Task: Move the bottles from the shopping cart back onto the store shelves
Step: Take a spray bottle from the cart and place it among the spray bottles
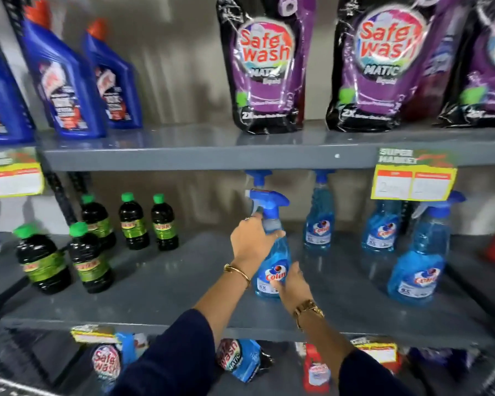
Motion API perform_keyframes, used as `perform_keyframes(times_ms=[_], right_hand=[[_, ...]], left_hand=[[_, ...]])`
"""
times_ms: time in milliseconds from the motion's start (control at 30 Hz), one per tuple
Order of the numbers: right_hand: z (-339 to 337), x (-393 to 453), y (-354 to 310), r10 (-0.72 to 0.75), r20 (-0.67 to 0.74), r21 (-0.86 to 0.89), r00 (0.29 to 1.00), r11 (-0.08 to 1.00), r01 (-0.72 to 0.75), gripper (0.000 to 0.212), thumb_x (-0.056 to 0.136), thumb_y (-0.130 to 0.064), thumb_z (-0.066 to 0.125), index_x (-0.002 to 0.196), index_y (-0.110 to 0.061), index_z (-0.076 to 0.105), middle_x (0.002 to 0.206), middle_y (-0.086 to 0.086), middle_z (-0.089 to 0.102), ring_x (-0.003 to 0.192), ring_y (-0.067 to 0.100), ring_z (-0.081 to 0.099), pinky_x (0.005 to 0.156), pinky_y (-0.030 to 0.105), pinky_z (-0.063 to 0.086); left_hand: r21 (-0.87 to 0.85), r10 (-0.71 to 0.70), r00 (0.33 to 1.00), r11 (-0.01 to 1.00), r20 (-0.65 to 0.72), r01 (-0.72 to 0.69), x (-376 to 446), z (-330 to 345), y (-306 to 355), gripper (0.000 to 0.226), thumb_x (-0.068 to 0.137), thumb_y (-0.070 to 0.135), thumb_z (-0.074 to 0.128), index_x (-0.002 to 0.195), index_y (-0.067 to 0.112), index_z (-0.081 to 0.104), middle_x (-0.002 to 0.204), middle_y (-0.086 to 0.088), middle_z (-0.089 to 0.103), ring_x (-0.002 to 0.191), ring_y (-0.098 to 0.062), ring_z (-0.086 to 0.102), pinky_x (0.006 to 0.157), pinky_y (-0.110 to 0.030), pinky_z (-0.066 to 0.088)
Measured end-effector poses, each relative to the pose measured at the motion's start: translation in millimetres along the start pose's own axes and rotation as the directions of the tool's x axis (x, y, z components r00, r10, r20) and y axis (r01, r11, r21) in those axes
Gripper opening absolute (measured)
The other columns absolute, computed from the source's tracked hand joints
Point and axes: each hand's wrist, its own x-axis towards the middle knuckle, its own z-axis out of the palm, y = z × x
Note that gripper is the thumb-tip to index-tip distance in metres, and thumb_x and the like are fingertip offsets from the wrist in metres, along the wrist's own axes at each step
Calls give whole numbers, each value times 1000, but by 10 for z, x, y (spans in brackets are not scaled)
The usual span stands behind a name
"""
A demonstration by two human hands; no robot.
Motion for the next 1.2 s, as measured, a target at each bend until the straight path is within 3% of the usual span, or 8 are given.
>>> perform_keyframes(times_ms=[267,667,767,833,900,1033,1100,1200], right_hand=[[-627,348,539,71,-161,36,984,997,-66,47,86,-7,60,126,-5,35,131,17,51,118,33,53,98,43,45],[-841,467,846,19,-218,81,976,997,-1,61,82,-8,67,133,-9,34,134,14,46,122,29,50,97,40,46],[-793,393,831,-57,-390,-51,919,998,41,74,72,-10,76,133,-3,35,135,20,42,124,34,45,99,44,46],[-721,337,784,-182,-474,-214,861,973,88,65,64,-16,81,118,-2,47,119,25,54,107,41,55,85,47,53],[-602,256,657,-358,-428,-380,830,904,194,46,66,-27,72,100,-10,48,97,19,64,84,37,64,69,41,55],[-210,134,339,-549,-183,-533,816,752,387,26,71,-34,41,92,-19,47,82,5,64,70,24,64,61,30,55],[38,90,193,-552,-73,-560,830,712,424,27,71,-32,46,94,-19,52,82,3,64,69,22,65,59,29,54],[431,-13,-56,-567,61,-569,822,657,495,33,62,-27,73,91,-17,60,85,4,66,70,23,66,58,32,56]], left_hand=[[20,117,993,993,24,-117,203,696,639,51,77,49,66,114,16,53,102,-11,71,100,-33,64,74,-38,50],[-61,151,988,987,14,-150,262,979,813,56,77,51,65,118,16,52,107,-8,71,102,-30,65,77,-36,52],[-52,157,986,987,56,-154,250,970,765,61,75,55,65,122,19,51,109,-7,70,102,-31,65,81,-39,52],[-64,160,984,986,83,-155,241,924,689,63,72,56,66,122,20,51,105,-9,71,99,-32,65,82,-42,54],[-101,139,987,986,77,-131,220,829,533,60,73,54,66,120,19,53,103,-10,71,96,-32,66,82,-43,54],[-144,49,998,989,28,-45,159,511,57,47,81,46,64,116,16,59,110,-4,70,101,-26,65,85,-37,51],[-116,-7,1000,993,-11,6,121,296,-241,39,83,42,62,112,16,62,109,-4,71,100,-26,66,85,-37,51],[-68,-90,994,994,-66,85,37,-71,-735,35,84,39,63,109,15,63,106,-5,72,99,-27,67,85,-40,53]])
